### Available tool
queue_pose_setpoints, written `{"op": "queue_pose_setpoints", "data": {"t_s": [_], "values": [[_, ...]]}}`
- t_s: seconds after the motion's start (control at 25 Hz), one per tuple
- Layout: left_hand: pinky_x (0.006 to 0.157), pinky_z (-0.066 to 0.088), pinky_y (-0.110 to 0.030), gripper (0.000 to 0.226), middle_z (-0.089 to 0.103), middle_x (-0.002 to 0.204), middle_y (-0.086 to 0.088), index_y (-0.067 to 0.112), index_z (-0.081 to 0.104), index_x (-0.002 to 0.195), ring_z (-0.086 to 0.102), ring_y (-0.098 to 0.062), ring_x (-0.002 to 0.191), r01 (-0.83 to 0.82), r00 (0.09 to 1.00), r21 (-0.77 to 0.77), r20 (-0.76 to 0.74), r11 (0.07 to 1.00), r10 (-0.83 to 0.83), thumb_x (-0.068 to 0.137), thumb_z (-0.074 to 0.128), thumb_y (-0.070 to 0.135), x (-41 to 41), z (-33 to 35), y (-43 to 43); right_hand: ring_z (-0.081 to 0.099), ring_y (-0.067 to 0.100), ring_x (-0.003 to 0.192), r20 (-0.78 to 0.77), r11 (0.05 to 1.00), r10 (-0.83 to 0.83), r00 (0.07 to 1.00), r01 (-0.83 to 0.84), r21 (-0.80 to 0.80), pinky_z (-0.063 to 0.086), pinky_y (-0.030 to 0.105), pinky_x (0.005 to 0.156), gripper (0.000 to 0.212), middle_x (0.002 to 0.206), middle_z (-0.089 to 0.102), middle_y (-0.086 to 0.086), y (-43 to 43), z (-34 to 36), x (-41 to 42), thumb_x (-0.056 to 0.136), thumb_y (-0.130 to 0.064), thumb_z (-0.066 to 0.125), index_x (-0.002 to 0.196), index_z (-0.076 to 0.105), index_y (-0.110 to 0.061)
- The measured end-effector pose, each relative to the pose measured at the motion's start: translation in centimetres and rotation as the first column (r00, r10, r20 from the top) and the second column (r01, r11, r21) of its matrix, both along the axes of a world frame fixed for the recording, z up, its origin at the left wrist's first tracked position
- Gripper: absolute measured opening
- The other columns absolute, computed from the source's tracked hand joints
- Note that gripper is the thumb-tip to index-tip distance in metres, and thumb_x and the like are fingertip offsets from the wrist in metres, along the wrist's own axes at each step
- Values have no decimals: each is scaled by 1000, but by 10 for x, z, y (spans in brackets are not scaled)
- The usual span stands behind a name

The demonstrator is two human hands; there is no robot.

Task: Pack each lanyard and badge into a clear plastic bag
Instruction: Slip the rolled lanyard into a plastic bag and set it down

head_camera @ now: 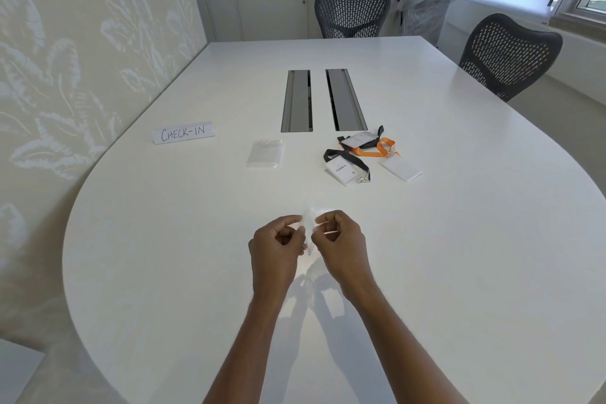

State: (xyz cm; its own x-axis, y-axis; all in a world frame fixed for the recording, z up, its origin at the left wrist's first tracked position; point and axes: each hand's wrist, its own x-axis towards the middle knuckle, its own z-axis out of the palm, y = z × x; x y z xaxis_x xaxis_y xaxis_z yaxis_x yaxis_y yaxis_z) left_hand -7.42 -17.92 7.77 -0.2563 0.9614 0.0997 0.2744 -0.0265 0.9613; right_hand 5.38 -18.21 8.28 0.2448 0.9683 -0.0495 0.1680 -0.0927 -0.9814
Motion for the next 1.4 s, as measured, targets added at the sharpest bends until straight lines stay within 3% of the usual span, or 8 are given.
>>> {"op": "queue_pose_setpoints", "data": {"t_s": [0.2,0.44,0.68,0.84,0.96,1.16,1.28,1.4], "values": [[66,49,-8,13,75,89,14,25,78,94,70,-1,78,8,990,112,-138,994,8,93,77,12,6,2,-7,72,6,79,28,990,20,999,-24,141,54,12,70,10,87,77,-7,3,4,-4,95,-10,72,102,74,-16],[69,54,-13,13,76,85,6,16,80,97,72,-4,75,-89,981,180,-152,980,117,91,77,5,4,3,-9,69,3,67,139,990,-6,990,-14,140,54,18,68,14,73,75,-9,7,3,2,96,-7,70,88,79,-14],[70,49,-5,14,72,91,2,12,81,98,70,-4,75,-173,967,275,-134,946,216,92,76,0,6,3,-6,66,6,63,99,996,18,995,-27,90,51,17,55,19,79,70,-6,-6,1,-10,90,-23,78,102,63,-27],[72,47,-2,17,69,92,-2,5,81,100,66,-4,76,-161,953,333,-191,929,233,89,77,-7,8,0,-3,71,29,72,99,1000,-8,995,6,24,55,32,59,24,81,69,3,-7,-2,-12,88,-7,72,90,56,-25],[72,46,0,19,66,91,0,4,81,103,63,1,78,-159,944,342,-221,926,244,89,76,-8,3,-1,2,72,27,70,105,1000,-15,994,13,21,61,37,66,18,81,70,7,-2,-1,-2,92,-10,74,92,59,-18],[72,50,-8,22,67,95,-3,5,81,105,63,-7,72,-166,945,346,-213,923,250,90,73,-10,-7,3,14,71,14,72,152,998,28,988,-37,55,56,23,66,8,81,75,0,16,-1,26,95,-19,76,91,70,-15],[70,53,-20,28,65,98,-4,6,81,108,59,-14,74,-214,930,376,-203,902,305,89,70,-12,-18,4,23,67,3,76,280,995,-87,956,70,70,48,11,68,6,94,77,-5,33,-8,63,96,-13,70,94,75,-17],[74,46,-15,31,63,102,-5,6,81,113,57,-17,81,-205,900,425,-271,882,340,90,68,-11,-25,1,28,68,16,88,410,996,-57,910,82,-43,54,29,86,20,114,72,2,47,-22,91,97,-23,73,115,74,-16]]}}
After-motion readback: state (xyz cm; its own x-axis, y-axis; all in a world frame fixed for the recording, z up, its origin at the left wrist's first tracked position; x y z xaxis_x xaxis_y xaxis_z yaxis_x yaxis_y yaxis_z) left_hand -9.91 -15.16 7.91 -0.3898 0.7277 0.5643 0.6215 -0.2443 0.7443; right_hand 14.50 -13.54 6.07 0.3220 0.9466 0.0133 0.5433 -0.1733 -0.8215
